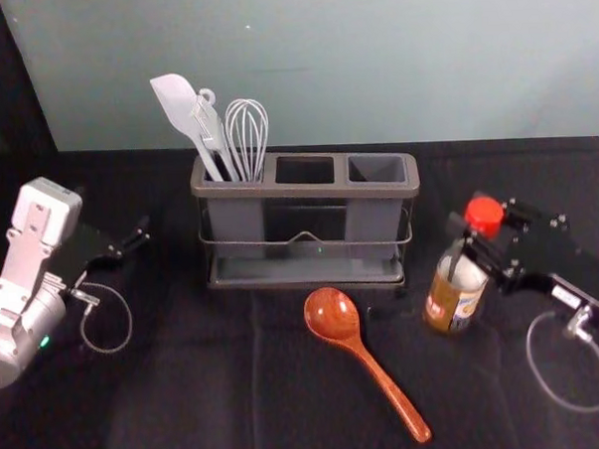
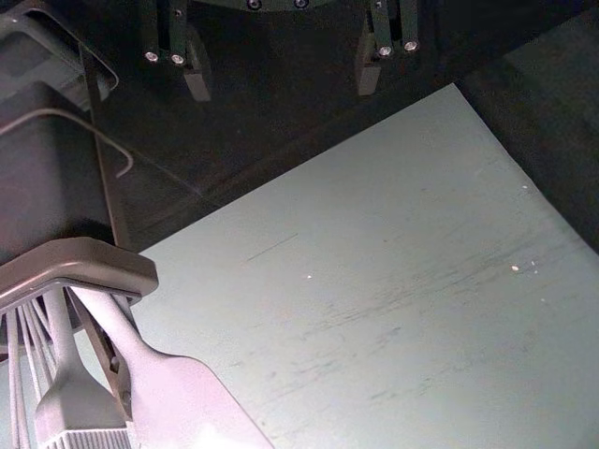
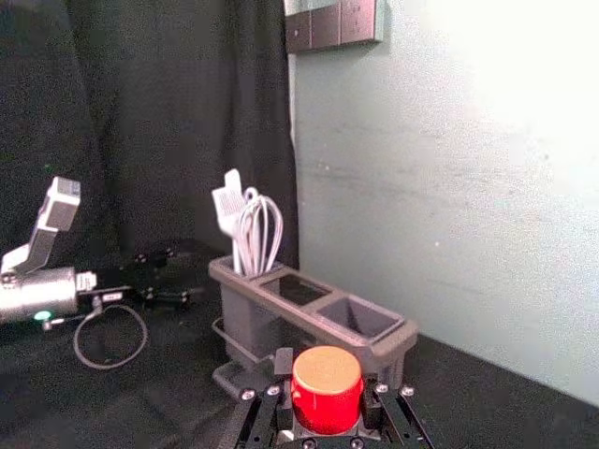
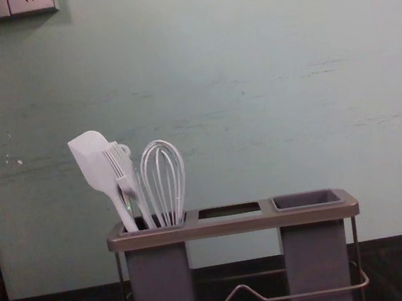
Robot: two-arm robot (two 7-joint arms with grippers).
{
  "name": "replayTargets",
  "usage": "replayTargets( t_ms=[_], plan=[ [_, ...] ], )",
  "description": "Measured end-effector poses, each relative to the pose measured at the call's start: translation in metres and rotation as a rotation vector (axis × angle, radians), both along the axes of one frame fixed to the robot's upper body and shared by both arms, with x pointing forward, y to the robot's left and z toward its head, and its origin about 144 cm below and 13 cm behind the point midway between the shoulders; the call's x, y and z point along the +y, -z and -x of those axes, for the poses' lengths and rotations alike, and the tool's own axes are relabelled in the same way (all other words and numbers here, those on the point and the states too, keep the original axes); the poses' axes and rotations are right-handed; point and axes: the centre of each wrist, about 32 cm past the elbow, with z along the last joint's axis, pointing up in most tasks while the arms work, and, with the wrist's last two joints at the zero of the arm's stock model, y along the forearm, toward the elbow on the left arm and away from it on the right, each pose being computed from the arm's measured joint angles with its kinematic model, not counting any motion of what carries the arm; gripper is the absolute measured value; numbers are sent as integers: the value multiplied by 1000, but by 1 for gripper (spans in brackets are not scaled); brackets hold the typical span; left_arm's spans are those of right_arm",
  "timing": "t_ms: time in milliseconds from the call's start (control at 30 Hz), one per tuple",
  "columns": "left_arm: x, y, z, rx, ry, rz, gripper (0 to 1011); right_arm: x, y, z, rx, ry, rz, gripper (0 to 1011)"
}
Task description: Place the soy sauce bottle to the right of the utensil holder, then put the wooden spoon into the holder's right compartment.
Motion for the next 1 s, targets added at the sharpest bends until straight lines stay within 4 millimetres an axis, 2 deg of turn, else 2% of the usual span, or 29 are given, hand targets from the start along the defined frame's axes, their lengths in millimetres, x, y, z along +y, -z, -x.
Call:
replayTargets(
  t_ms=[500, 633, 1000],
  plan=[
    [0, 0, 0, 0, 0, 0, 1005, 0, -63, -21, -6, -12, 31, 390],
    [0, 0, 0, 0, 0, 0, 1005, 1, -69, -24, 1, -17, 29, 390],
    [0, 0, 0, 0, 0, 0, 1005, 1, -67, -23, 3, -16, 29, 390]
  ],
)
